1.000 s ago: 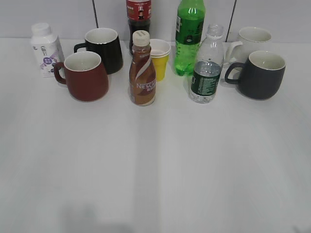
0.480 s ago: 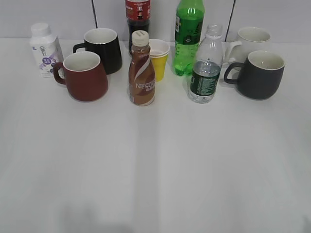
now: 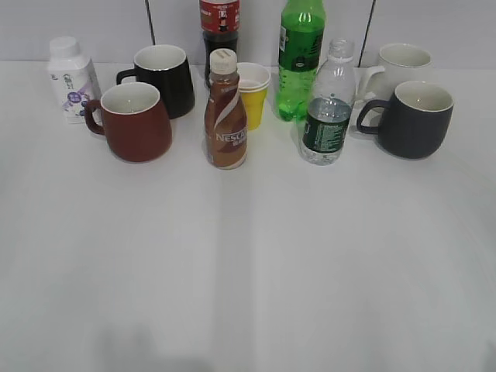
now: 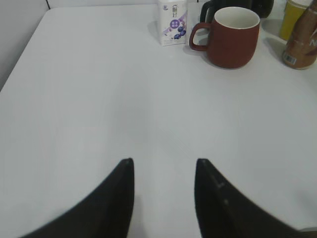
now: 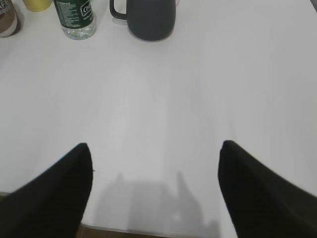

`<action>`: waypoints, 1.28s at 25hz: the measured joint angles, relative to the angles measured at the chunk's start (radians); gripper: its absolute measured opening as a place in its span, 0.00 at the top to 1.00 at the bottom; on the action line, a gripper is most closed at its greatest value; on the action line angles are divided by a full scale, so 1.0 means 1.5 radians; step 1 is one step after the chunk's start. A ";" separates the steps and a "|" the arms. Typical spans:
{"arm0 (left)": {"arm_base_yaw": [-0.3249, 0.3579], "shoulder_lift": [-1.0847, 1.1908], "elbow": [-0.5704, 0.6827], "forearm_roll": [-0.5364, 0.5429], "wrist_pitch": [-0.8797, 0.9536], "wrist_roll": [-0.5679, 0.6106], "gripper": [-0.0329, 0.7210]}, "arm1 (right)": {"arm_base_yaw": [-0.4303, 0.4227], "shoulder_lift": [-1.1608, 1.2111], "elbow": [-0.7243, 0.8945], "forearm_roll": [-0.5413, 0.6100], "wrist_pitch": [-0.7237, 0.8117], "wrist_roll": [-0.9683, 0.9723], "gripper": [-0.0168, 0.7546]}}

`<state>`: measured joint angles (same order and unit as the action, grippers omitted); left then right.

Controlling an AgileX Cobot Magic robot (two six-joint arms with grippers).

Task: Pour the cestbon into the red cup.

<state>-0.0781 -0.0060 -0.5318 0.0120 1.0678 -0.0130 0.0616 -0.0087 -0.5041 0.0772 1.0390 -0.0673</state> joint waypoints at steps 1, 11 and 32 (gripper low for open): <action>0.000 0.000 0.000 -0.004 0.000 0.000 0.55 | 0.000 0.000 0.000 0.000 0.000 0.000 0.21; 0.003 0.000 0.000 -0.003 0.000 0.000 0.55 | -0.007 0.000 0.000 0.000 0.000 0.001 0.21; 0.013 0.000 0.000 -0.008 0.000 0.000 0.55 | -0.036 -0.001 0.000 0.000 0.000 0.001 0.21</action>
<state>-0.0584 -0.0060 -0.5318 0.0000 1.0678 -0.0130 0.0080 -0.0096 -0.5041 0.0772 1.0390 -0.0664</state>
